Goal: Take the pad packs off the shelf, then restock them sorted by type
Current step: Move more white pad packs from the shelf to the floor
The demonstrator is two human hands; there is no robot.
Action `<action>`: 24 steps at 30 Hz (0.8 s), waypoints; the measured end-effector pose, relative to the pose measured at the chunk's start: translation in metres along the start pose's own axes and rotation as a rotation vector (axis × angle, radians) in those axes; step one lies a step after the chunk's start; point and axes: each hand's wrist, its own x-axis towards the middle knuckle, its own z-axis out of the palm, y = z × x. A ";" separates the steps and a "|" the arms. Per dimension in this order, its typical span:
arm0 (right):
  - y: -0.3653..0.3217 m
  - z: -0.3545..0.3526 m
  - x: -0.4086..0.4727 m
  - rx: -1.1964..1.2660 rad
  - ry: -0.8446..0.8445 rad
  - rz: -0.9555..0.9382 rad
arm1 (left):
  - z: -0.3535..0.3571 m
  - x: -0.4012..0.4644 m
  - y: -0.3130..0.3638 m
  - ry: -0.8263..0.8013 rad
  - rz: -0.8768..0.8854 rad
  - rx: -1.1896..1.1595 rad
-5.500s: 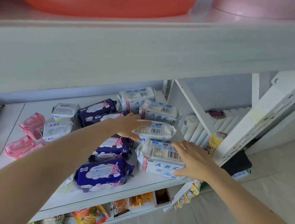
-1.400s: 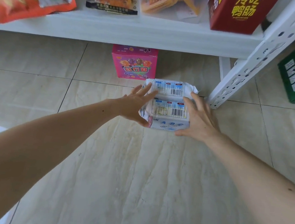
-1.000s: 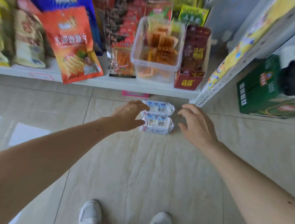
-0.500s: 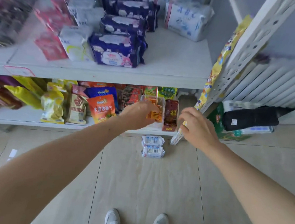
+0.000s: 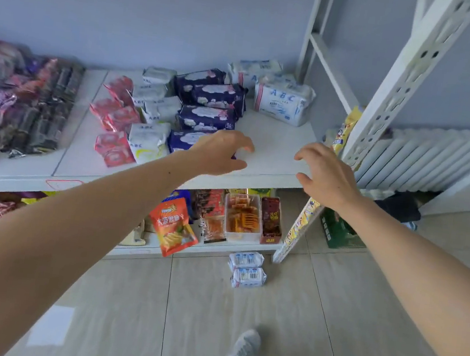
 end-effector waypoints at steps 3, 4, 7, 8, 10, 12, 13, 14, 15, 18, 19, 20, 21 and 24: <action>0.011 -0.009 0.034 -0.030 0.014 0.017 | -0.021 0.029 -0.015 0.015 0.012 0.017; 0.015 -0.011 0.046 -0.037 0.020 0.019 | -0.027 0.039 -0.019 0.023 0.008 0.032; 0.024 -0.014 0.083 -0.053 0.042 0.022 | -0.043 0.071 -0.032 0.064 -0.009 0.060; 0.027 -0.014 0.094 -0.051 0.039 0.024 | -0.047 0.080 -0.036 0.071 -0.014 0.054; 0.032 -0.012 0.114 -0.057 0.030 0.013 | -0.051 0.099 -0.046 0.073 -0.034 0.059; 0.037 -0.011 0.134 -0.085 0.016 0.013 | -0.054 0.116 -0.057 0.069 -0.062 0.082; 0.040 -0.010 0.143 -0.098 0.001 0.023 | -0.054 0.124 -0.062 0.068 -0.071 0.092; 0.042 -0.008 0.151 -0.112 -0.019 0.038 | -0.054 0.132 -0.067 0.065 -0.075 0.104; 0.045 -0.006 0.159 -0.130 -0.040 0.053 | -0.054 0.140 -0.072 0.061 -0.075 0.123; 0.053 0.001 0.179 -0.177 -0.093 0.090 | -0.055 0.162 -0.088 0.035 -0.075 0.169; 0.055 0.002 0.185 -0.190 -0.105 0.103 | -0.055 0.170 -0.094 0.026 -0.082 0.169; 0.057 0.004 0.190 -0.203 -0.115 0.114 | -0.056 0.177 -0.099 0.022 -0.090 0.168; 0.060 0.005 0.195 -0.217 -0.123 0.120 | -0.057 0.184 -0.103 0.017 -0.100 0.168; 0.067 0.009 0.210 -0.245 -0.154 0.134 | -0.059 0.206 -0.117 -0.006 -0.104 0.195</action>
